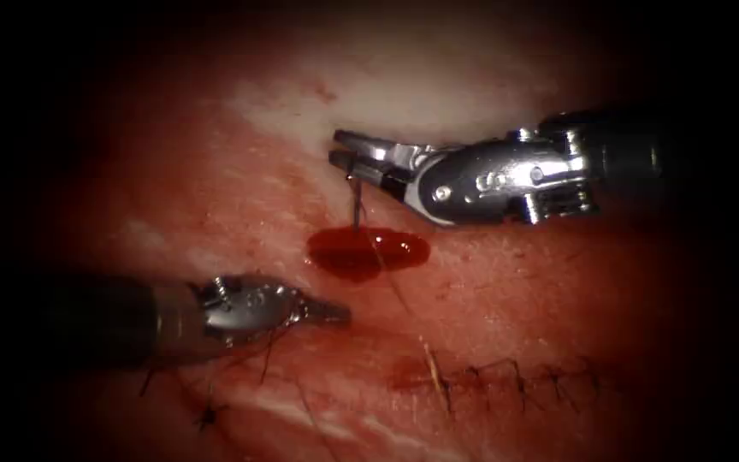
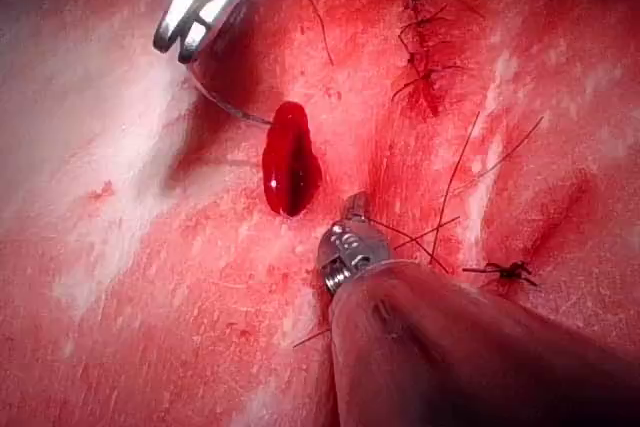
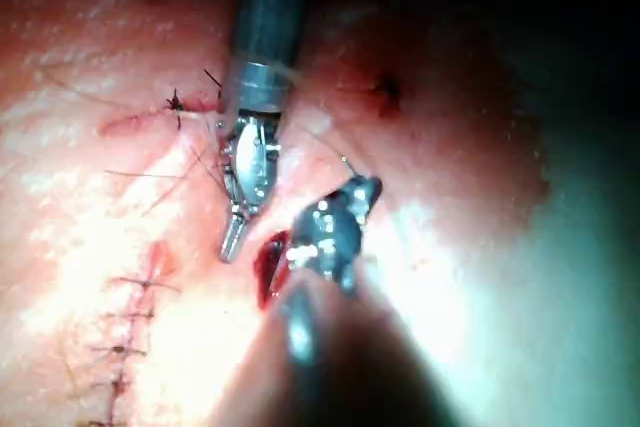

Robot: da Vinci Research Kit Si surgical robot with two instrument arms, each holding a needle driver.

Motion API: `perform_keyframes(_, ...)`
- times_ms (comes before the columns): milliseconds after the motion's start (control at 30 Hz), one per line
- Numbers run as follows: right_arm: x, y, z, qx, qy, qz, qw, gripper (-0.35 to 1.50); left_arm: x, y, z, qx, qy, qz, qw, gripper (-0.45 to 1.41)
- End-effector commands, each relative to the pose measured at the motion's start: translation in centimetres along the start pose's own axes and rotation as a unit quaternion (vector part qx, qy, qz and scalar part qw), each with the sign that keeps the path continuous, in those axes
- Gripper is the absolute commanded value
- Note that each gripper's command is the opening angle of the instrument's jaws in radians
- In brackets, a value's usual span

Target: Wound Closure

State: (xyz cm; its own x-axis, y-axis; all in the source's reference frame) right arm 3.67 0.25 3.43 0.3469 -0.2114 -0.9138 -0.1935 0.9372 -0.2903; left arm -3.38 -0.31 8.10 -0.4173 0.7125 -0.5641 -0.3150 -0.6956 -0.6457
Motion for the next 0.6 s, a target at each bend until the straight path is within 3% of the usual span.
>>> perform_keyframes(33,-0.01,-0.07,0.08,0.003,0.002,0.000,1.000,-0.35,-0.05,0.05,0.07,-0.002,0.000,-0.001,1.000,-0.30)
perform_keyframes(600,-0.04,-0.09,0.11,0.000,0.020,-0.004,1.000,-0.35,-0.03,0.17,0.04,-0.003,0.000,0.004,1.000,-0.30)
